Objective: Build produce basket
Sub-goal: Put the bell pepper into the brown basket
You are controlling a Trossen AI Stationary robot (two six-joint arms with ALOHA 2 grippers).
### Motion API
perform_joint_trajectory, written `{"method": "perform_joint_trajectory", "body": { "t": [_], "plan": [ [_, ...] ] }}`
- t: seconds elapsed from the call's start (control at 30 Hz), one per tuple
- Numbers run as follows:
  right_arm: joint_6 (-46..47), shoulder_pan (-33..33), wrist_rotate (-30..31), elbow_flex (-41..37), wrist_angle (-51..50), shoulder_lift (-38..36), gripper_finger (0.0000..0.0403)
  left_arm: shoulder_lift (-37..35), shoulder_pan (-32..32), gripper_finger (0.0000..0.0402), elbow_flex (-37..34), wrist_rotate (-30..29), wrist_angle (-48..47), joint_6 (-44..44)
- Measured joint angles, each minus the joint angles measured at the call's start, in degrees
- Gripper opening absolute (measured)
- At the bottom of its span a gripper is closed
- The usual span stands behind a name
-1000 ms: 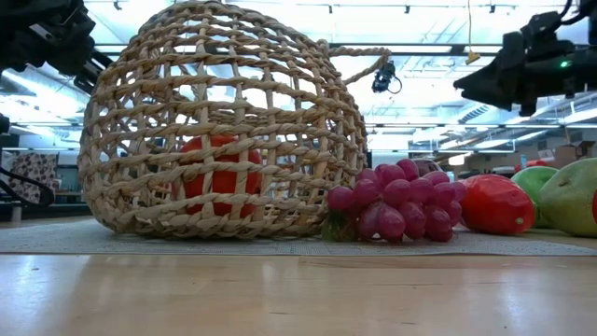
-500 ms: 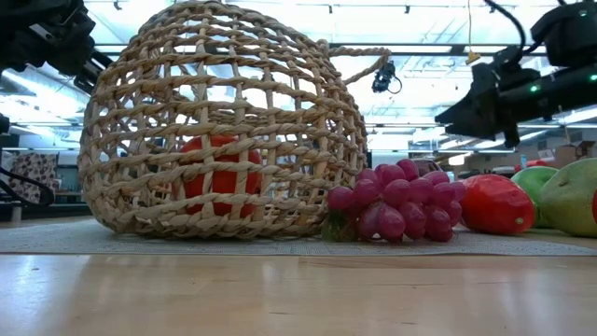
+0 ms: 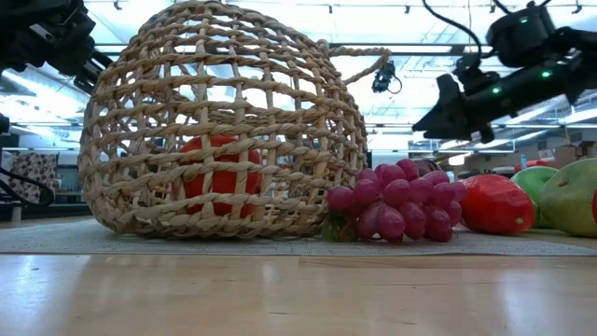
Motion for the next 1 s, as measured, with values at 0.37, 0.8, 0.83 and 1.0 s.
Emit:
{"method": "perform_joint_trajectory", "body": {
  "t": [0.37,0.8,0.83,1.0],
  "plan": [
    [-6.5,-6.8,-8.8,11.8,-6.9,14.4,0.0201,0.0,0.0,0.0121,0.0,0.0,0.0,0.0],
    [-13.0,-11.2,-12.6,29.4,-17.7,31.8,0.0362,0.0,0.0,0.0121,0.0,0.0,0.0,0.0],
    [-13.2,-11.4,-13.1,30.7,-18.3,33.1,0.0374,0.0,0.0,0.0121,0.0,0.0,0.0,0.0],
    [-14.6,-12.5,-14.4,36.9,-23.0,39.6,0.0393,0.0,0.0,0.0121,0.0,0.0,0.0,0.0]
  ]
}}
